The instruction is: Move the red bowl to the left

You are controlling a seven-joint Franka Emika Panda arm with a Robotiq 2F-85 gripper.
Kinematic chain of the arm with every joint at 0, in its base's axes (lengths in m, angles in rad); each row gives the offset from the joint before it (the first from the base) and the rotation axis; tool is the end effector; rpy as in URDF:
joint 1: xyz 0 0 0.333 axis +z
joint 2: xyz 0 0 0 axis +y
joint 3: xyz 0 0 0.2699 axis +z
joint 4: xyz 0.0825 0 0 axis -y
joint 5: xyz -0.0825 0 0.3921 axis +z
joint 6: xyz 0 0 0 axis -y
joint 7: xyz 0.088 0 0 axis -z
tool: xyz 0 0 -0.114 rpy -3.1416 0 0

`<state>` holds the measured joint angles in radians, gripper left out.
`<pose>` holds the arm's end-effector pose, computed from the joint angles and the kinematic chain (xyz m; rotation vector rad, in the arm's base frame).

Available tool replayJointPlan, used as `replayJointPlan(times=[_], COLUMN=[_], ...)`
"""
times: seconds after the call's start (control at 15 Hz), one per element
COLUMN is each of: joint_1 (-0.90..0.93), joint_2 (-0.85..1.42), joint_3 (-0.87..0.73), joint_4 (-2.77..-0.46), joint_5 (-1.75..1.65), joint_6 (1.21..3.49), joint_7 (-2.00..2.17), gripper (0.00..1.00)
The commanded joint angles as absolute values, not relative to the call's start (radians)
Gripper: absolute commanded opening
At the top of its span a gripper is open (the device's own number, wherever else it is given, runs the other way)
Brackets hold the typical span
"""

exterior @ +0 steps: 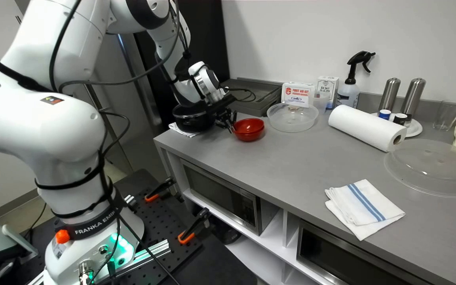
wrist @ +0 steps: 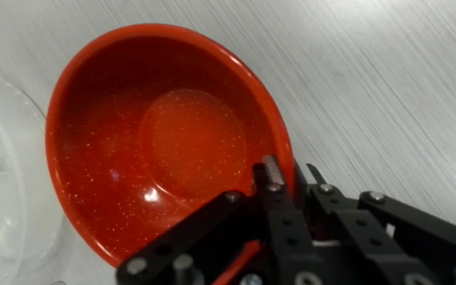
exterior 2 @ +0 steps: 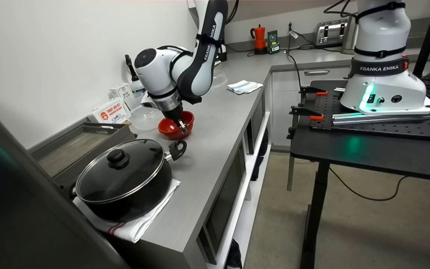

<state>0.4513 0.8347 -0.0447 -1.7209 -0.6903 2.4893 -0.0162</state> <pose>0.5705 0.2460 0.0528 2.3716 1.3083 0.0218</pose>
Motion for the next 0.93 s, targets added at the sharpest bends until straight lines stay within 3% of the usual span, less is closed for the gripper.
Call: replayJointPlan(times=[0.0,0.87], joint_1=[0.469,0.463], joint_2=[0.857,0.924], joint_3=[-0.03,0.025], joint_4=[-1.676,-1.566], joint_5=[-0.745,-0.791], joint_6=[2.478,2.48], joint_7=[0.002,-0.068], gripper=[0.03,0.03])
